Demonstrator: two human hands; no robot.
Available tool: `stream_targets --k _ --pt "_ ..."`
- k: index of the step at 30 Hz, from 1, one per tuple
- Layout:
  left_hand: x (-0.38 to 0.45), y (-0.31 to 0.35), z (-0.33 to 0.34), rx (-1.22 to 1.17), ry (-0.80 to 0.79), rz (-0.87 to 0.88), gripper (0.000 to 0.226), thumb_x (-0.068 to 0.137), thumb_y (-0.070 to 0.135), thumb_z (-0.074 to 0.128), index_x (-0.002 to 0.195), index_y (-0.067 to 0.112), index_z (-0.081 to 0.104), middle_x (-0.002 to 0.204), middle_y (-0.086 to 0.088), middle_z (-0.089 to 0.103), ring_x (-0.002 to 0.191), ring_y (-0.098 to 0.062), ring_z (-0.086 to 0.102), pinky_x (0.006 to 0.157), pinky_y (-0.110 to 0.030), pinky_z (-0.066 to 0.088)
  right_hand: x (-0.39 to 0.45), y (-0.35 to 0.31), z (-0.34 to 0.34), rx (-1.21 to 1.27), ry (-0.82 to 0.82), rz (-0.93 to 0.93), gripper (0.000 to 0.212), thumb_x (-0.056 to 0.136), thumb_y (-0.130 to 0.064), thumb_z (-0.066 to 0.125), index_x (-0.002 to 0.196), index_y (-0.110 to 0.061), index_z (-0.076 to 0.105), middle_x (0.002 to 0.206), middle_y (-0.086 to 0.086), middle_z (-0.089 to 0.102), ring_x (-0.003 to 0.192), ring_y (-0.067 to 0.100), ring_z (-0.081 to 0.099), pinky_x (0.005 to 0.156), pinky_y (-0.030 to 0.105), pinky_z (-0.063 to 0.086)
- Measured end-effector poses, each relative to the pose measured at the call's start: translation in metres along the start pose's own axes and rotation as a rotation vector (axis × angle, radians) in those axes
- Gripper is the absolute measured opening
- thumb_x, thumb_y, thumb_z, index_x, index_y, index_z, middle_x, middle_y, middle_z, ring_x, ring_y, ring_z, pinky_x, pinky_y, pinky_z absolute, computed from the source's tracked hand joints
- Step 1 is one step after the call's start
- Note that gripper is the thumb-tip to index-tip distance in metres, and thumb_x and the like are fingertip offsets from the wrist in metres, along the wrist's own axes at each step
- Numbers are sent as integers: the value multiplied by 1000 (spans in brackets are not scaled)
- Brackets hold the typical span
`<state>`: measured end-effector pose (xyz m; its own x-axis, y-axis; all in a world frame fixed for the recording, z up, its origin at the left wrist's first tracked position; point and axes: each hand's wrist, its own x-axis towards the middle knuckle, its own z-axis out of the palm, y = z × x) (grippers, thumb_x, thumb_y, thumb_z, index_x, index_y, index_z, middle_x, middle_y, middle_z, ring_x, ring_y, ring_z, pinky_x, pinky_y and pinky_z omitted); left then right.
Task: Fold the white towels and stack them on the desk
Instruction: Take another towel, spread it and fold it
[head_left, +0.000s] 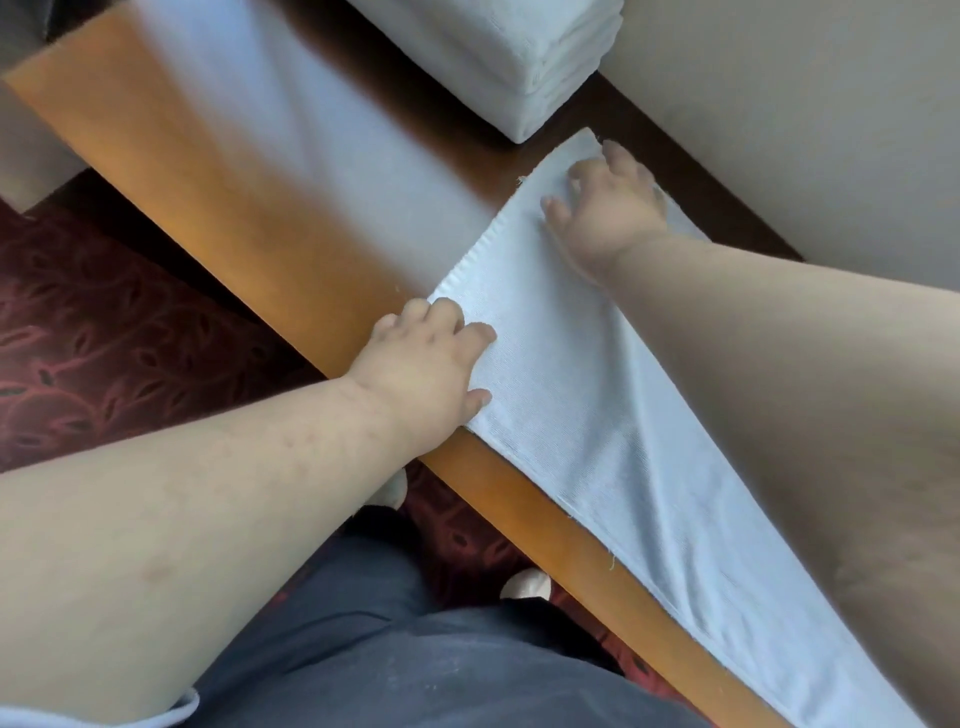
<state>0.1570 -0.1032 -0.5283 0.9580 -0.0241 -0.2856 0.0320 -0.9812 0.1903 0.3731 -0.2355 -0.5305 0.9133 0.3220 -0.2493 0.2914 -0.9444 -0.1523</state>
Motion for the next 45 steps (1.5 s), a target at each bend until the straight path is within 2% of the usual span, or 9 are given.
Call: stream_targets --k 4,8,20,24,27,29,33,40,45 --pt "1 -9 -11 35 -129 -41 75 76 74 58 137 34 36 127 1 40 116 -23 37 92 -38 38 -9 -2 10 3 -173 -5 84 90 -69 42 157 -26 17 168 5 0 153 26 -3 122 53 3" --pt "15 -1 -31 172 -180 20 75 78 77 52 130 24 44 124 -3 43 113 -25 40 90 -38 36 -27 -1 1 197 21 35 76 94 -62 41 157 -21 24 166 6 14 154 25 4 123 50 4" --pt "47 131 -27 18 -293 934 45 101 21 42 144 32 44 154 7 34 141 -16 28 112 -29 25 -293 118 36 301 326 707 44 99 -37 50 139 -20 53 154 3 39 145 23 26 122 44 14" --pt "44 183 2 152 -398 925 51 99 38 43 149 38 32 161 7 21 146 -16 17 116 -31 17 -389 176 58 270 204 1116 58 100 -47 41 153 -23 35 164 5 19 152 25 10 123 47 8" --pt "43 222 20 192 -341 773 50 94 55 41 141 38 44 152 7 37 139 -20 32 110 -35 30 -442 189 76 388 40 1238 65 99 -56 36 156 -28 23 167 4 8 153 24 3 122 51 10" --pt "41 252 25 150 -194 681 46 92 57 38 127 36 58 133 6 55 119 -22 49 94 -37 43 -464 191 82 453 138 1214 62 99 -53 42 154 -27 31 165 3 17 152 23 10 122 48 14" --pt "37 335 28 4 -184 856 33 94 47 43 113 30 65 115 5 61 106 -19 54 87 -33 47 -492 206 80 570 574 1438 51 95 -45 54 141 -22 51 150 5 45 139 30 36 113 50 31" --pt "50 501 44 -119 -262 797 18 98 33 44 99 23 59 91 5 62 85 -19 61 69 -26 42 -507 255 83 910 546 1534 60 91 -52 56 141 -21 45 105 -9 61 99 18 59 80 36 47" --pt "70 564 70 -181 -309 573 28 96 34 54 119 20 62 128 -4 61 111 -27 62 87 -27 49 -506 273 87 899 380 1554 28 85 -52 56 106 -33 56 94 -10 61 83 18 61 76 42 53"
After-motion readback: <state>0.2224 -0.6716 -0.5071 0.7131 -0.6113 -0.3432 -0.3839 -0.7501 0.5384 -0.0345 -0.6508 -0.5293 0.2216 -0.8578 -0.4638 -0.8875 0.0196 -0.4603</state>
